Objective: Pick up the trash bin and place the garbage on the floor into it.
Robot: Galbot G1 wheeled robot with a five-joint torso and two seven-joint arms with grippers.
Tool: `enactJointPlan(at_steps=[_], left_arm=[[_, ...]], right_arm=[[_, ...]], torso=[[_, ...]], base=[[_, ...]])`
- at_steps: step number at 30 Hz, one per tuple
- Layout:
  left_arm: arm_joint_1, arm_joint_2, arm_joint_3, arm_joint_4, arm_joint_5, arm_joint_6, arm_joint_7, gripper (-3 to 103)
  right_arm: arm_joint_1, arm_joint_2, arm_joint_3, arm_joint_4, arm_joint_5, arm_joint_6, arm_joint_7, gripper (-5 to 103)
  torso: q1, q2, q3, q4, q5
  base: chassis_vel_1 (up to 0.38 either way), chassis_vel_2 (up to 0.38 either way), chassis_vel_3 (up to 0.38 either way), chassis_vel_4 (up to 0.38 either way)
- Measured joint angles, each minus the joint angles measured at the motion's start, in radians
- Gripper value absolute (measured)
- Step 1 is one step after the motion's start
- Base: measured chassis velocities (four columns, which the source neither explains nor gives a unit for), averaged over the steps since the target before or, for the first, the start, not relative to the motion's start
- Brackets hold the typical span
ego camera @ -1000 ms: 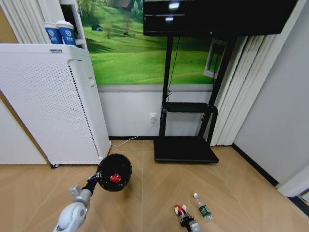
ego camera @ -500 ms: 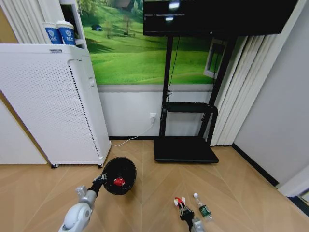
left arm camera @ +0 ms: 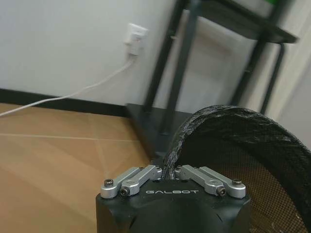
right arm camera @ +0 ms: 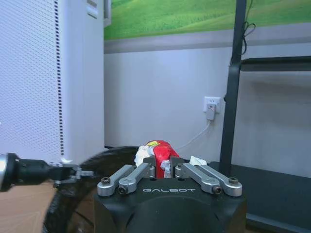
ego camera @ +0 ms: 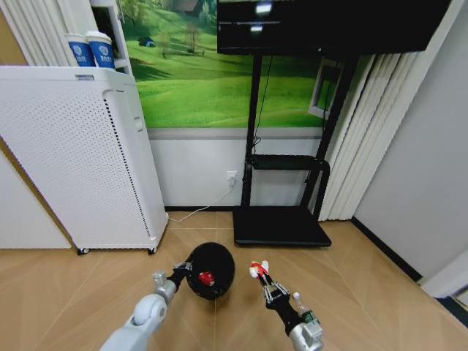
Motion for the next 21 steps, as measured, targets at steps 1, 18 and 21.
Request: enactJointPlan(at_steps=[1,18,21], left_arm=[[0.0,0.0,0.0,0.0,0.0,0.0,0.0,4],[0.037,-0.023,0.043,-0.046,0.022,-0.049,0.114,4],[0.03,-0.032,0.057,-0.046,0.018,-0.052,0.109,4]], right_arm=[[0.0,0.0,0.0,0.0,0.0,0.0,0.0,14],[-0.077,0.001,-0.035,0.036,-0.078,0.053,-0.084,14],[-0.078,0.003,-0.044,0.026,-0.088,0.054,-0.09,14]], torso=[[0.0,0.0,0.0,0.0,0.0],[0.0,0.0,0.0,0.0003,-0.0004],[0.0,0.0,0.0,0.0001,-0.0004]], base=[[0.0,0.0,0.0,0.0],[0.0,0.0,0.0,0.0],[0.0,0.0,0.0,0.0]])
